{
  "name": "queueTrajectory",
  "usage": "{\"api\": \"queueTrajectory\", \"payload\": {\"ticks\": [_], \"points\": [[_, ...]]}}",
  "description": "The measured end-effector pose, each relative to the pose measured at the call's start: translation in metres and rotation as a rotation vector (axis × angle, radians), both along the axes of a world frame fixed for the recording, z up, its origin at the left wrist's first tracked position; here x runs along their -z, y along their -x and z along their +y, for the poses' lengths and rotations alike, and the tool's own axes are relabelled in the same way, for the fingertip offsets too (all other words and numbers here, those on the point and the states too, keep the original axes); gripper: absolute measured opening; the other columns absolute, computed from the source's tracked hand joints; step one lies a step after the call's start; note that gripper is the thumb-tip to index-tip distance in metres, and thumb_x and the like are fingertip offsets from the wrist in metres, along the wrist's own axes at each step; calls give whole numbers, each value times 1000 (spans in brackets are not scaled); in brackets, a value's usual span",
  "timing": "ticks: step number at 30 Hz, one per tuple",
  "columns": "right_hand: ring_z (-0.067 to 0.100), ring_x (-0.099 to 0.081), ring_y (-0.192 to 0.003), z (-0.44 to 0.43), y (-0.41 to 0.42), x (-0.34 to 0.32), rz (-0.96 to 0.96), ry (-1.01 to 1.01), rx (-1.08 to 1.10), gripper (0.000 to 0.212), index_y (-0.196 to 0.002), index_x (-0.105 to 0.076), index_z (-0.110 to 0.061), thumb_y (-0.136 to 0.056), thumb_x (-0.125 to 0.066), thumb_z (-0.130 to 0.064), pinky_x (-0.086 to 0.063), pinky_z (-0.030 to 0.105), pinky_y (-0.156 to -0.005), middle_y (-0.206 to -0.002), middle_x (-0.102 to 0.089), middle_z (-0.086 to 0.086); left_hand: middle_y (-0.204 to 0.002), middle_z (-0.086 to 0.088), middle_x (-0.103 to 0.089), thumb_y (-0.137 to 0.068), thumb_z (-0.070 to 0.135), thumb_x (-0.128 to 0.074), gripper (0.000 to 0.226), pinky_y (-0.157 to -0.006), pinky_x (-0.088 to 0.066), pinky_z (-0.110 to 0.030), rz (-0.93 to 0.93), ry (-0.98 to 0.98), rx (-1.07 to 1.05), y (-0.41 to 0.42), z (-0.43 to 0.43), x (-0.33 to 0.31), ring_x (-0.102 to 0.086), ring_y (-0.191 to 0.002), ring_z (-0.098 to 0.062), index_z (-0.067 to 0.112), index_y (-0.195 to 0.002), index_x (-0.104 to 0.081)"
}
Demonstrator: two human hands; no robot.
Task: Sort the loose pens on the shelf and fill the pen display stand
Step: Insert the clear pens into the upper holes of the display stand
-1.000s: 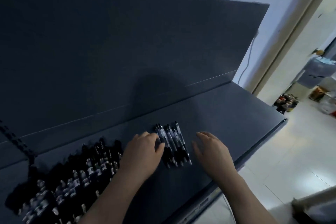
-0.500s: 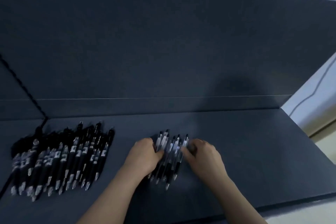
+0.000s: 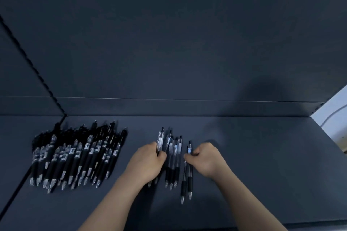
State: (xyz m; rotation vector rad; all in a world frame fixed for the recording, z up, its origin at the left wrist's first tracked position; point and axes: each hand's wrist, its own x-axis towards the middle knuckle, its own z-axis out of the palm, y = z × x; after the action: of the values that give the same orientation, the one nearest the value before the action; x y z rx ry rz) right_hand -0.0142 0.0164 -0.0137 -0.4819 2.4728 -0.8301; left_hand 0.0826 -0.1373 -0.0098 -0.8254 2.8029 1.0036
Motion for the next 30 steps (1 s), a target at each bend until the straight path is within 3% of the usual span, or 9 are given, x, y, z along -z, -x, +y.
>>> {"api": "queueTrajectory", "payload": {"ticks": [4,8,13,18,21,25,30], "points": [[14,-21,-42,-5,-3,0,77,-32,62,42,-55,-22,-18,-75,-59,-21,-19,23,-43,-44,-24,-6,-70,3,-49,-92,28,-51,27,-51,-33,-26,7,23,-12,3,-2,3,-46,-62,-11,16,-70,-42],[15,-29,-45,-4,1,-2,183,-108,75,33,-60,-28,-14,-80,-54,-18,-23,23,-42,-53,-35,-2,-74,3,-56,-85,36,-64,25,-58,-39,-27,16,88,-26,7,0,2,-55,-70,-16,13,-80,-55],[16,-24,-49,6,11,5,89,28,64,37,-60,-24,-16,-85,-50,-20,-21,26,-46,-53,-29,-1,-68,2,-53,-84,29,-61,24,-52,-35,-27,-24,82,-12,10,0,2,-53,-66,-18,13,-71,-49],[15,-34,-56,7,12,3,44,40,37,25,-68,-31,-14,-90,-39,-23,-28,28,-50,-64,-42,0,-75,2,-57,-90,32,-47,21,-53,-37,-26,-45,56,-16,9,3,-1,-52,-65,-12,13,-83,-53],[15,-46,-55,9,12,1,-20,110,78,18,-75,-41,-9,-89,-42,-20,-37,28,-53,-72,-62,10,-72,0,-61,-90,30,-50,20,-52,-43,-28,26,-19,-62,8,2,0,-55,-62,-12,12,-82,-54],[18,-32,-48,7,9,4,-1,105,93,41,-57,-30,-16,-81,-59,-30,-28,28,-49,-52,-39,1,-58,8,-58,-79,35,-75,29,-49,-39,-16,79,-139,-51,7,8,0,-53,-53,-4,19,-62,-56],[15,-30,-40,-2,8,5,21,98,145,51,-50,-27,-19,-73,-70,-33,-25,23,-44,-41,-31,-7,-49,8,-49,-75,22,-77,34,-41,-33,-16,62,-202,-122,12,11,0,-45,-41,-5,19,-55,-49]]}}
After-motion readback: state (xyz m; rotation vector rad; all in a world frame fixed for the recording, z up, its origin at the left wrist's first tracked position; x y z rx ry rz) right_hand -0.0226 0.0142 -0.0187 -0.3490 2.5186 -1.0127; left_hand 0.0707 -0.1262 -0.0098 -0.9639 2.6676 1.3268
